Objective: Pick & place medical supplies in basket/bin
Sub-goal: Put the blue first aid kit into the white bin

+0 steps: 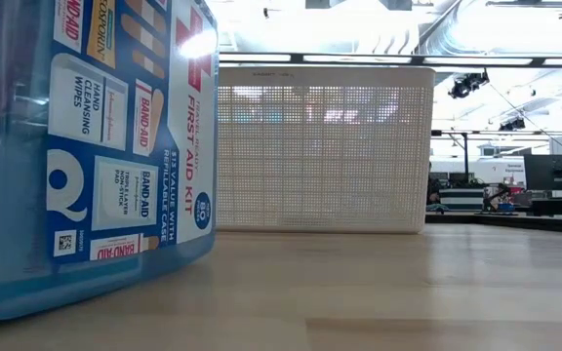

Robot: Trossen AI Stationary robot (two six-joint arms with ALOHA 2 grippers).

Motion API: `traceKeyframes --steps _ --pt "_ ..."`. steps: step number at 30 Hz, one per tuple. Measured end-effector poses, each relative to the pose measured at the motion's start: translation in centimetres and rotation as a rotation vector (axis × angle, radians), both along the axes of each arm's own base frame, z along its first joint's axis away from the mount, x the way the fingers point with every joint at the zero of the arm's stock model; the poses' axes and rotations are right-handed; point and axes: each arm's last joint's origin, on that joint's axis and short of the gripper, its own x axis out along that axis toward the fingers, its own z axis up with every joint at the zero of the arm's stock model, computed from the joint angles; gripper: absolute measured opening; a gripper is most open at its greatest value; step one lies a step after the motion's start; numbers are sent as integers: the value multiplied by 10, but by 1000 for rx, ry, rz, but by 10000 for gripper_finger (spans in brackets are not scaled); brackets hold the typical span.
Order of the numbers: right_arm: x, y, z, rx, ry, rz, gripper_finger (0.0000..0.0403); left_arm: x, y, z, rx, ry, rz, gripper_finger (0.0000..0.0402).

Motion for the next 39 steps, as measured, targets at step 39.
traceKeyframes --steps 39 --pt "10 -15 -5 -408 -121 224 197 -7 -11 0 -208 98 119 381"
